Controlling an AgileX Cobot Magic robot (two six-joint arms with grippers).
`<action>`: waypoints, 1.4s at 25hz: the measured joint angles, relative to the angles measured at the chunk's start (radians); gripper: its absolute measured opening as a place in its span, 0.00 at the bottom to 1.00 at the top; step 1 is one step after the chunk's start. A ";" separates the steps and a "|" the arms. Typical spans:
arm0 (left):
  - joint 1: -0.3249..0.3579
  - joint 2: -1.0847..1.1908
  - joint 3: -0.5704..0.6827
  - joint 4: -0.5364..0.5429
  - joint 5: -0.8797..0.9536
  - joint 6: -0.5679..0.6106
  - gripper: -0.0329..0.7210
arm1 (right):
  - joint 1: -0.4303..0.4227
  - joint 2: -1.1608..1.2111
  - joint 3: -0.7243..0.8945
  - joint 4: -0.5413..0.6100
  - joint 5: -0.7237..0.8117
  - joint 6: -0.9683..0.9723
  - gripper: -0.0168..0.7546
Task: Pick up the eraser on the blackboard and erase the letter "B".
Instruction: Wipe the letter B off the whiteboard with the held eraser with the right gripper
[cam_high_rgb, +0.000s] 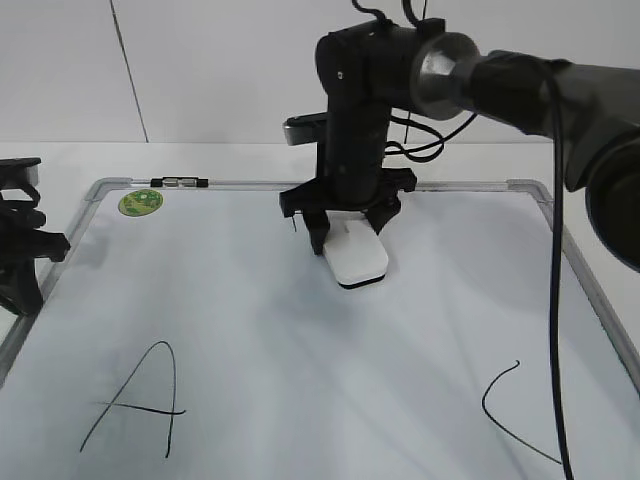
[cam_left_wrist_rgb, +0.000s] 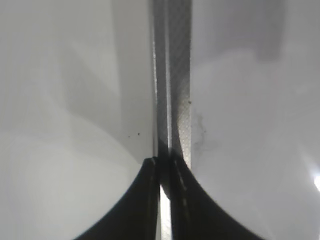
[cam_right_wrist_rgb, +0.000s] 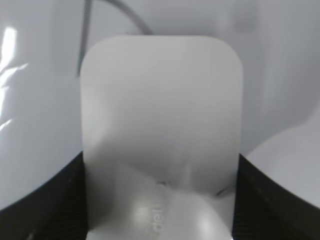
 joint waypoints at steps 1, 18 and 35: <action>0.000 0.000 0.000 -0.002 -0.002 0.000 0.07 | -0.016 0.004 -0.005 0.009 0.000 0.000 0.71; 0.000 0.001 0.000 -0.009 -0.017 0.002 0.07 | 0.013 0.183 -0.350 0.047 0.069 -0.029 0.71; 0.000 0.001 0.000 -0.009 -0.019 0.002 0.07 | 0.034 0.231 -0.417 0.097 -0.011 -0.048 0.71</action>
